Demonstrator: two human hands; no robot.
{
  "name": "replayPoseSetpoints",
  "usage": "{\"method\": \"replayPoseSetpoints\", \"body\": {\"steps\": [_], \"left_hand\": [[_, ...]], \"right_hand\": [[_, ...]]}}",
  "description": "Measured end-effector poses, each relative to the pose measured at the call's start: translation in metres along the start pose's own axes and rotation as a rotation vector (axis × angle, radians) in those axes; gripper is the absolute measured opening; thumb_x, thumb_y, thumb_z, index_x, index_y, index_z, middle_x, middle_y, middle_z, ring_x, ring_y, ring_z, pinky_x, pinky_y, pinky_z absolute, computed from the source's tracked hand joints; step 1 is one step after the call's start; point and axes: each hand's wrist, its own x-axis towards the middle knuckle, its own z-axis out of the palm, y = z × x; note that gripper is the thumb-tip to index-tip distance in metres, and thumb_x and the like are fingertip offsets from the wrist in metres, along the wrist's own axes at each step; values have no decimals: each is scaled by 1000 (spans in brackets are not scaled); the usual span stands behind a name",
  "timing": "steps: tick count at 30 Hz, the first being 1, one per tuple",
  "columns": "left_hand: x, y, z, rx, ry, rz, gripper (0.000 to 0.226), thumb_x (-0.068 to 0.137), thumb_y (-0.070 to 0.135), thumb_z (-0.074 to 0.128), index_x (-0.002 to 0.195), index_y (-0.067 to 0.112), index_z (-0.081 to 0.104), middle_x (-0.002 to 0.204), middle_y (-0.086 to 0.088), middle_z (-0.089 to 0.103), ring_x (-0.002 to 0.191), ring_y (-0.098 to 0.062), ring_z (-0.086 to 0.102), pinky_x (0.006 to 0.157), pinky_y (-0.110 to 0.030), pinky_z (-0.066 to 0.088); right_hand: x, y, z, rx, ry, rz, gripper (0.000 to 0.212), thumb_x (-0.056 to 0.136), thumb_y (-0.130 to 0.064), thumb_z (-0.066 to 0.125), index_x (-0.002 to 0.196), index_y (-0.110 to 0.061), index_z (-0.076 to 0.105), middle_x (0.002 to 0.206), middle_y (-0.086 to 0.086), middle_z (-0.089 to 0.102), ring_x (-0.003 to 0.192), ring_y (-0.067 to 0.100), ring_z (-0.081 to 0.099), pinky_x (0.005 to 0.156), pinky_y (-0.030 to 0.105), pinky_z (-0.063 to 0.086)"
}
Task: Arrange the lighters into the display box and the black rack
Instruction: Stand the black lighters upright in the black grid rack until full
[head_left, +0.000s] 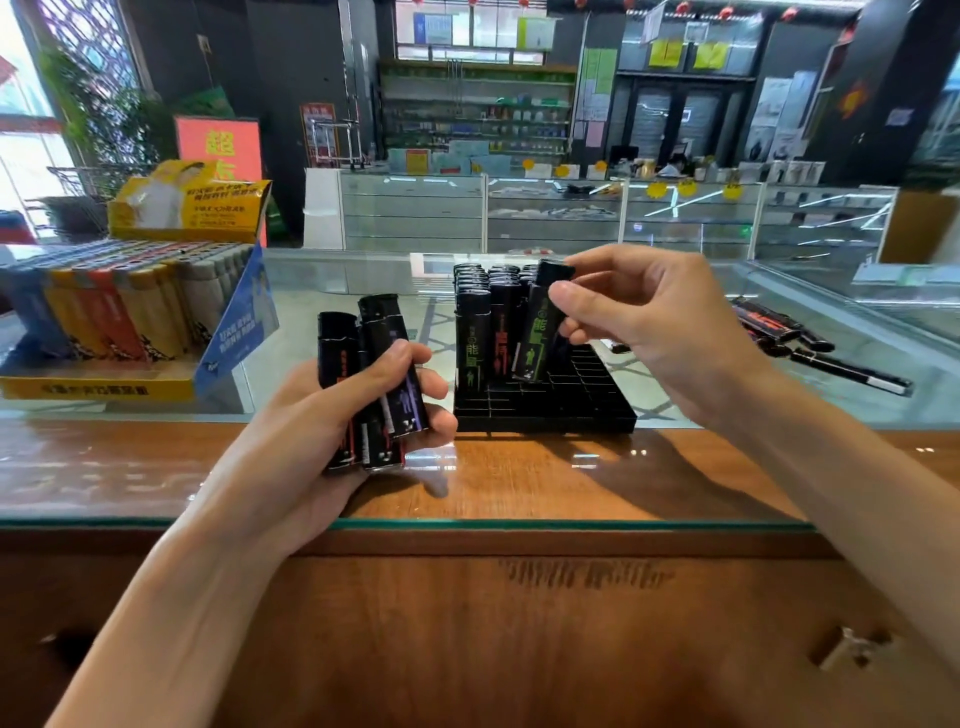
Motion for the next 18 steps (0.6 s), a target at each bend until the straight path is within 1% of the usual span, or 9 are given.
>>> {"method": "replayPoseSetpoints", "body": {"steps": [2, 5, 7, 10, 14, 16, 18], "left_hand": [[-1, 1, 1, -6, 9, 7, 21, 82, 22, 59, 95, 6, 63, 78, -10, 64, 67, -26, 65, 55, -39, 54], [-3, 1, 1, -19, 14, 22, 20, 82, 21, 58, 93, 6, 64, 76, -9, 64, 64, -25, 65, 53, -37, 55], [-3, 1, 1, -29, 15, 29, 19, 81, 22, 59, 91, 7, 64, 74, -9, 63, 63, -24, 64, 52, -38, 55], [-2, 0, 0, -38, 25, 44, 18, 80, 22, 60, 90, 8, 64, 73, -8, 63, 61, -23, 64, 50, -37, 55], [-2, 0, -1, -57, 40, 56, 18, 79, 23, 61, 89, 9, 65, 72, -6, 62, 60, -21, 63, 49, -35, 54], [-2, 1, -1, -59, 45, 54, 20, 79, 23, 61, 92, 8, 63, 72, -6, 62, 60, -20, 63, 48, -34, 54], [-2, 1, 0, -56, 49, 53, 22, 79, 23, 61, 94, 7, 61, 71, -6, 63, 60, -20, 63, 47, -33, 54]], "right_hand": [[1, -1, 9, 38, -42, -5, 15, 78, -10, 69, 93, -9, 67, 72, 0, 70, 62, 13, 64, 67, 24, 56], [1, -3, 16, 64, -92, -19, 23, 71, -20, 70, 92, -11, 67, 72, -2, 71, 65, 13, 65, 69, 24, 56], [1, -2, 18, 57, -108, -28, 26, 69, -22, 69, 93, -11, 68, 73, -2, 71, 67, 13, 66, 68, 23, 55], [1, -1, 21, 28, -102, -40, 27, 71, -21, 69, 95, -10, 68, 75, -1, 71, 68, 13, 67, 68, 22, 54], [3, -2, 26, -84, -77, -101, 15, 78, -12, 71, 92, -12, 69, 76, 1, 70, 68, 10, 66, 68, 19, 53], [4, -1, 28, -149, -68, -137, 13, 79, -11, 72, 90, -16, 70, 76, 0, 70, 67, 8, 66, 68, 19, 53], [5, 0, 31, -210, -53, -168, 15, 78, -12, 74, 86, -24, 69, 75, -6, 71, 68, 7, 66, 71, 20, 55]]}}
